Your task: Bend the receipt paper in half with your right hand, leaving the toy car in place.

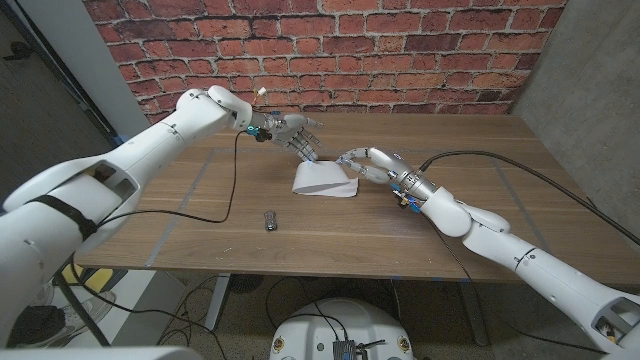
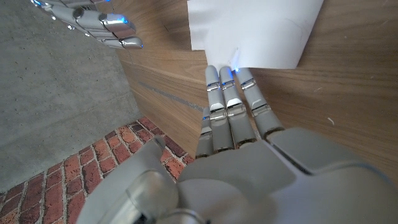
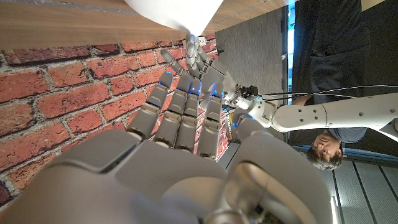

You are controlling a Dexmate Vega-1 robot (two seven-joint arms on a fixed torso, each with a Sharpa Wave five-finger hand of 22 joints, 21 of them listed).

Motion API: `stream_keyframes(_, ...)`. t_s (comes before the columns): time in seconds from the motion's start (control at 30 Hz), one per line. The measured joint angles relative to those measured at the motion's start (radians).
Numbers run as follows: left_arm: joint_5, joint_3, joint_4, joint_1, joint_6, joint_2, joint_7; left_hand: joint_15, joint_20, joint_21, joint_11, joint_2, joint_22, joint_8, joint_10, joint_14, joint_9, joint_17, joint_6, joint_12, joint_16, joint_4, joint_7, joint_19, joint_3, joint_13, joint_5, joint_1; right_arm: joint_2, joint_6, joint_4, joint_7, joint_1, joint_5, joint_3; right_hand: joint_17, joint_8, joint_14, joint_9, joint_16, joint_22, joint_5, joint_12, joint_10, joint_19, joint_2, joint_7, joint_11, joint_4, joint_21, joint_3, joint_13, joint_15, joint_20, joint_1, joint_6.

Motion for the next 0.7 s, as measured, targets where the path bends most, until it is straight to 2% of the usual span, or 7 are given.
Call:
stream_keyframes(0.17, 0.029, 0.033, -0.002, -0.021, 0.011, -0.008, -0.024, 0.007, 0.024, -0.045, -0.002, -0.009, 0.007, 0.0, -0.088, -0.066, 0.0, 0.007, -0.014, -0.022, -0.019, 0.004, -0.029, -0.079, 0.004, 0.018, 0.0, -0.03, -0.008, 0.004, -0.012, -0.003, -0.013, 0.007, 0.01, 0.0, -0.004, 0.0, 0.0, 0.0, 0.0, 0.0, 0.0, 0.0, 0.0, 0.0, 0.0, 0.0, 0.0, 0.0, 0.0, 0.0, 0.0, 0.0, 0.0, 0.0)
stream_keyframes(0.3, 0.054, 0.062, 0.007, -0.042, 0.019, -0.021, -0.046, 0.006, 0.028, -0.078, -0.002, -0.019, 0.015, 0.0, -0.107, -0.09, 0.0, 0.01, -0.031, -0.019, -0.019, 0.013, -0.046, -0.154, -0.005, 0.027, 0.0, -0.053, -0.012, 0.007, -0.021, -0.003, -0.023, 0.015, 0.017, 0.0, -0.004, 0.0, 0.0, 0.0, 0.0, 0.0, 0.0, 0.0, 0.005, 0.0, 0.0, 0.0, 0.0, 0.0, 0.0, 0.0, 0.0, 0.005, 0.0, 0.0)
stream_keyframes(0.43, 0.08, 0.094, 0.03, -0.061, 0.021, -0.04, -0.073, -0.005, 0.021, -0.08, -0.01, -0.017, 0.021, 0.002, -0.076, -0.059, 0.0, 0.015, -0.031, 0.002, -0.003, 0.021, -0.045, -0.167, -0.013, 0.033, 0.0, -0.077, -0.016, 0.01, -0.034, 0.002, -0.037, 0.032, 0.027, 0.0, -0.008, 0.0, 0.003, 0.0, 0.0, 0.0, -0.006, -0.004, 0.005, 0.0, -0.002, -0.003, 0.0, 0.0, 0.0, 0.0, 0.0, 0.005, 0.0, -0.003)
stream_keyframes(0.5, 0.095, 0.107, 0.038, -0.067, 0.018, -0.048, -0.08, -0.003, 0.01, -0.098, -0.016, -0.024, 0.029, 0.005, -0.083, -0.075, 0.0, 0.019, -0.022, 0.003, -0.004, 0.028, -0.036, -0.222, -0.021, 0.037, 0.0, -0.103, -0.018, 0.01, -0.041, 0.006, -0.043, 0.041, 0.031, 0.0, -0.011, 0.0, 0.003, 0.0, 0.0, 0.0, -0.006, -0.013, 0.005, 0.0, 0.0, -0.001, 0.0, 0.0, 0.0, 0.0, 0.0, 0.005, 0.0, -0.008)
stream_keyframes(0.57, 0.102, 0.112, 0.041, -0.068, 0.009, -0.051, -0.08, -0.002, -0.009, -0.13, -0.025, -0.037, 0.041, 0.008, -0.112, -0.158, 0.0, 0.03, -0.012, -0.001, -0.019, 0.027, -0.035, -0.328, -0.034, 0.044, 0.0, -0.121, -0.02, 0.01, -0.048, 0.01, -0.05, 0.046, 0.036, 0.0, -0.011, 0.0, 0.003, 0.0, 0.0, 0.0, -0.015, -0.015, 0.005, 0.0, 0.0, 0.0, 0.0, 0.0, 0.0, 0.0, 0.0, 0.005, 0.0, -0.007)
stream_keyframes(0.63, 0.108, 0.112, 0.041, -0.065, -0.007, -0.052, -0.075, 0.001, -0.017, -0.153, -0.03, -0.038, 0.052, 0.008, -0.182, -0.261, 0.0, 0.037, -0.002, -0.018, -0.031, 0.023, -0.046, -0.42, -0.037, 0.047, 0.0, -0.132, -0.02, 0.009, -0.054, 0.012, -0.055, 0.05, 0.039, 0.004, -0.011, 0.0, 0.003, 0.0, 0.0, 0.0, -0.015, -0.015, 0.005, 0.0, 0.0, 0.0, 0.0, 0.0, 0.0, 0.0, 0.0, 0.005, 0.0, -0.007)
stream_keyframes(0.7, 0.111, 0.111, 0.039, -0.059, -0.022, -0.051, -0.069, 0.013, -0.017, -0.161, -0.059, -0.04, 0.061, 0.008, -0.278, -0.359, 0.0, 0.034, 0.0, -0.034, -0.037, 0.018, -0.087, -0.471, -0.043, 0.046, 0.001, -0.135, -0.021, 0.005, -0.06, 0.015, -0.06, 0.053, 0.043, 0.005, -0.011, 0.0, 0.003, 0.0, 0.0, 0.0, -0.015, -0.015, 0.005, 0.0, 0.0, 0.0, 0.0, 0.0, 0.0, 0.0, 0.0, 0.005, 0.0, -0.007)
